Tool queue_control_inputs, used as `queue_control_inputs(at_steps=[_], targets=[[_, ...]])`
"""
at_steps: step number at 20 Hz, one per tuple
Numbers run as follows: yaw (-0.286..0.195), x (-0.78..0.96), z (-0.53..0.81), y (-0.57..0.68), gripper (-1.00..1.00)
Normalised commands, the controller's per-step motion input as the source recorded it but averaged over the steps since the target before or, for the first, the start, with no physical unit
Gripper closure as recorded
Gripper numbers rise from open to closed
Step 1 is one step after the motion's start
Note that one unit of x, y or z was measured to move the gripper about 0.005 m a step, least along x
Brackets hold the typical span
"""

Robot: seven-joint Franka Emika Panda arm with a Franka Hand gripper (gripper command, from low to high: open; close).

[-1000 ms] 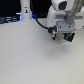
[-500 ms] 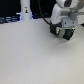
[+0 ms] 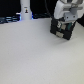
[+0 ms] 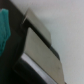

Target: Open the kcup holder, insert the kcup into the holder, and close the kcup holder

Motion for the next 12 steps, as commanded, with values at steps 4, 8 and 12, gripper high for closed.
queue_control_inputs(at_steps=[4, 8, 12], targets=[[0.078, -0.45, 0.19, 0.39, -1.0], [0.031, 0.07, 0.8, 0.11, -1.0], [-0.017, 0.16, 0.75, 0.04, -1.0]])
